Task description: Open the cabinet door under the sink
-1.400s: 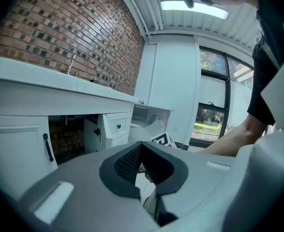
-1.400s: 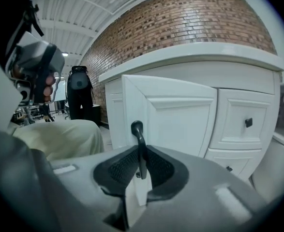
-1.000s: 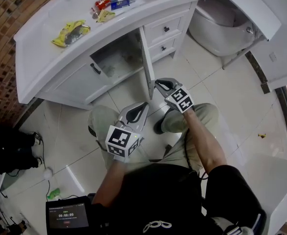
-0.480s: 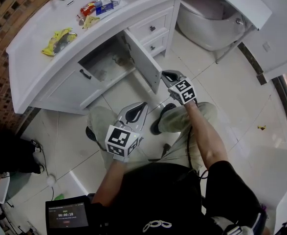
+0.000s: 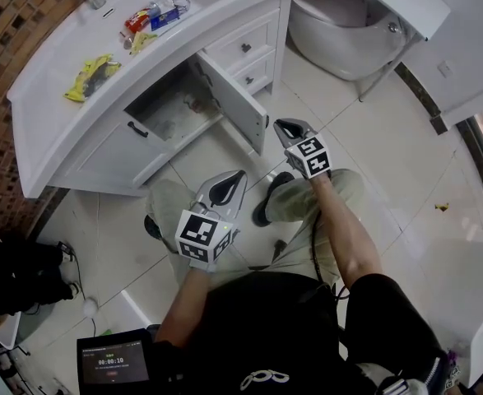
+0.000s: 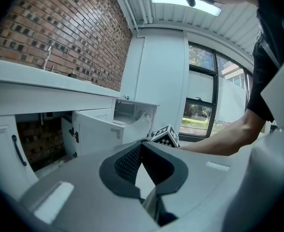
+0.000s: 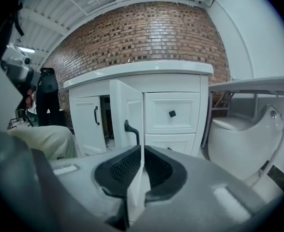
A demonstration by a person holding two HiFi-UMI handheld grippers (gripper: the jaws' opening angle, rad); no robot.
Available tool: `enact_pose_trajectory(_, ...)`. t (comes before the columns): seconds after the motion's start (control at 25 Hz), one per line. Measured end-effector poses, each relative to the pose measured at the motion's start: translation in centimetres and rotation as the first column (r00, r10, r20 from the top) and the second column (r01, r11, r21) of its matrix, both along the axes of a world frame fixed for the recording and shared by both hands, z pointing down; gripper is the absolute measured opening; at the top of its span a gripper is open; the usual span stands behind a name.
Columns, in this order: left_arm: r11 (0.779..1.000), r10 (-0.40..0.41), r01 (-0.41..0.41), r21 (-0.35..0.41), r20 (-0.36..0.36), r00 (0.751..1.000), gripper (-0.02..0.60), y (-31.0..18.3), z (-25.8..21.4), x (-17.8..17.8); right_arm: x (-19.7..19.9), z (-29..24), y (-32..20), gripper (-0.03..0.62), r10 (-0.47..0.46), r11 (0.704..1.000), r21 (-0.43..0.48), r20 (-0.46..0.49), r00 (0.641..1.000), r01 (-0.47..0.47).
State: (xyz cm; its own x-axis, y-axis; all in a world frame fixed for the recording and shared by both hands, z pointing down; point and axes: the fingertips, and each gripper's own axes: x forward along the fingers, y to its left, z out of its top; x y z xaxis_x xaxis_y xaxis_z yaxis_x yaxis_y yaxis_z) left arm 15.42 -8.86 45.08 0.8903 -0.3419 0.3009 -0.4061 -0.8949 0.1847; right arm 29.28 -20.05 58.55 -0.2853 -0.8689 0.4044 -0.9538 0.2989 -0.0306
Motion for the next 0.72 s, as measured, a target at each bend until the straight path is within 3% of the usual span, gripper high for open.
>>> enact_pose_trajectory(0.32, 1.000, -0.017, 0.017, 0.009, -0.005, 1.000, 0.015, -0.2, -0.2, -0.7, -1.8, -5.3, 3.8, 0.005, 0.101, 0.989, 0.104, 0.065, 0.993, -0.107)
enact_pose_trajectory(0.72, 0.995, -0.093, 0.094, 0.030, -0.011, 0.996, 0.015, -0.8, -1.3, -4.6, -10.6, -12.9, 7.4, -0.008, -0.022, 0.986, 0.165, 0.057, 0.998, 0.012)
